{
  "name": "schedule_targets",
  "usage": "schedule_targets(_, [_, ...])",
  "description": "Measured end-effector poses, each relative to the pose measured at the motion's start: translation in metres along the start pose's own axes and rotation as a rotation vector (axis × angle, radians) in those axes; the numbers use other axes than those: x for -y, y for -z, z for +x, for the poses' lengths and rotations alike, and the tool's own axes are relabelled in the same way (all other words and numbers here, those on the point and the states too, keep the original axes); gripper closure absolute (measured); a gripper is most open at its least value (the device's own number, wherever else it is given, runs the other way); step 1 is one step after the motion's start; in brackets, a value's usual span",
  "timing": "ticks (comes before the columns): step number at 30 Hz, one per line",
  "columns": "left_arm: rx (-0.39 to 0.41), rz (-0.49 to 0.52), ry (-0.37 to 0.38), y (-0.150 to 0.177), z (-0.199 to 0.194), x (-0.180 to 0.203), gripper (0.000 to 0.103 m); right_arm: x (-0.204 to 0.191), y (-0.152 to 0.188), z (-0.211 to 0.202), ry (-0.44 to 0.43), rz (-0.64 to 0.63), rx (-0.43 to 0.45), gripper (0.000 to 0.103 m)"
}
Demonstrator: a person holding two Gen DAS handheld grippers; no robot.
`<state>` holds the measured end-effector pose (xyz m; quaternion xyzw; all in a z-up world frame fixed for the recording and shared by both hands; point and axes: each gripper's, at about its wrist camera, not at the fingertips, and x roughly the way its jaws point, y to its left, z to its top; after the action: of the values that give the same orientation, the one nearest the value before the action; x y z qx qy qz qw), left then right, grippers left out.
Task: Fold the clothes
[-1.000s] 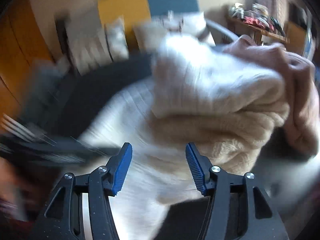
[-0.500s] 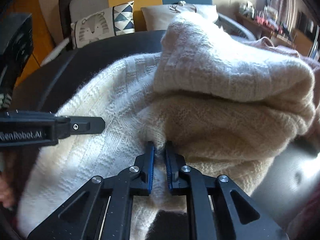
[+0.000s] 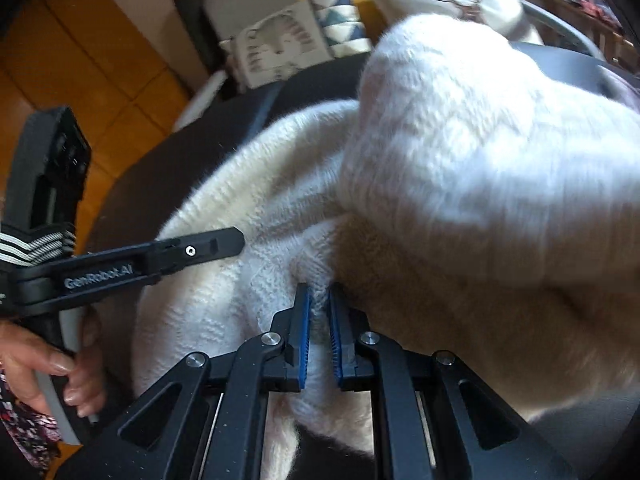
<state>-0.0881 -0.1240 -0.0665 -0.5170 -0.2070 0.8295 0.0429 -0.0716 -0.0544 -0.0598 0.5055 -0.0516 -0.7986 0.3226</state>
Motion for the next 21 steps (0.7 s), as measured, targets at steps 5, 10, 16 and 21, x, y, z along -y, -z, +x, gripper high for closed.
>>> schedule_targets(5, [0.057, -0.017, -0.060, -0.031, -0.001, -0.050, 0.098, -0.047, -0.003, 0.014, -0.032, -0.075, -0.015, 0.094])
schedule_targets(10, [0.081, -0.038, -0.102, -0.002, -0.080, -0.150, 0.098, -0.083, -0.006, 0.025, -0.020, -0.134, -0.019, 0.094])
schedule_targets(16, [0.105, -0.081, -0.137, 0.001, -0.105, -0.192, 0.098, -0.126, -0.020, 0.048, -0.001, -0.177, -0.021, 0.094])
schedule_targets(21, [0.126, -0.075, -0.195, -0.006, -0.134, -0.227, 0.098, -0.156, -0.038, 0.064, -0.008, -0.215, -0.001, 0.094])
